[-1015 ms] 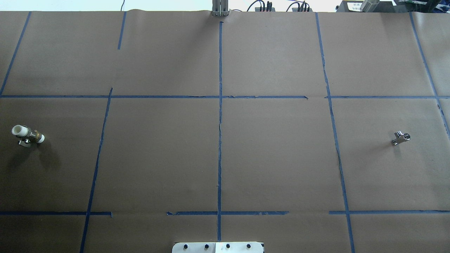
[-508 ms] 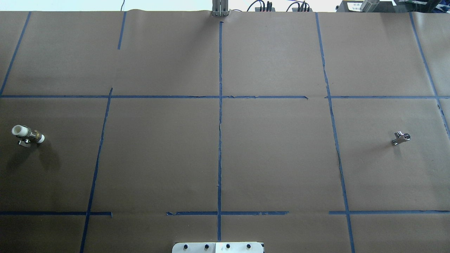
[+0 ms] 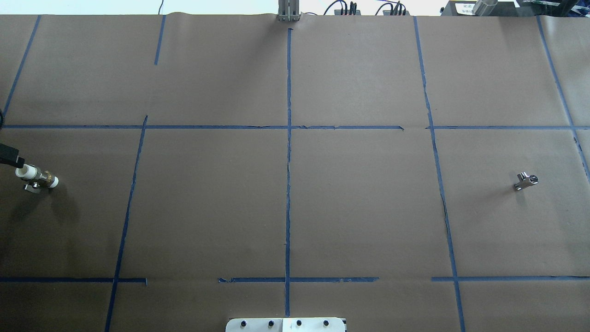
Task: Assemble PPR valve and pipe with both arms
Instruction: 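Close the left gripper on the white-and-brass pipe fitting and lift it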
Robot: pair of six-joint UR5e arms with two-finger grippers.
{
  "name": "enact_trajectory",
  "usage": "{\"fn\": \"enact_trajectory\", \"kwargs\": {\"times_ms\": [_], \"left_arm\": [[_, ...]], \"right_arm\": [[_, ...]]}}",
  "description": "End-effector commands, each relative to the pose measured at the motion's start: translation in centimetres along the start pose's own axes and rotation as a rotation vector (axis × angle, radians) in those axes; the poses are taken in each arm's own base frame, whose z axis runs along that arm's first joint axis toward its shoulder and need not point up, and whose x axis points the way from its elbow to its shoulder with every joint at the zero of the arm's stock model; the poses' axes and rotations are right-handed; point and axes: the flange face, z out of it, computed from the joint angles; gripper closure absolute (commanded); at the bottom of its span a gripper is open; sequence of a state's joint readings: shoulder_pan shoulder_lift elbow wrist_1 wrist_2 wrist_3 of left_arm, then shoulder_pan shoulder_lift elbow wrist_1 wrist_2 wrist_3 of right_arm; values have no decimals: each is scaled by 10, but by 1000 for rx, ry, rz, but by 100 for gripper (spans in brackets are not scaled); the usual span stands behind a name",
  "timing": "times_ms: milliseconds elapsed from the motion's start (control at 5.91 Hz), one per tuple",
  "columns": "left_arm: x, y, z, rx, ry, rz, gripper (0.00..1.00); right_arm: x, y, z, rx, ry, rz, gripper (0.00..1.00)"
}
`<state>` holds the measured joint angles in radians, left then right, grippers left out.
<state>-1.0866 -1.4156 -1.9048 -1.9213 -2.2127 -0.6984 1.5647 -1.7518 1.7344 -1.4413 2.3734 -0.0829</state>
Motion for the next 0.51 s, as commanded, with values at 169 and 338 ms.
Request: {"fn": "enact_trajectory", "kwargs": {"times_ms": [169, 338], "left_arm": [[-6, 2, 35, -7, -27, 23, 0], [-6, 1, 44, -17, -32, 25, 0]], "right_arm": [[1, 0, 1, -2, 2, 2, 0], [1, 0, 1, -3, 2, 4, 0]]}}
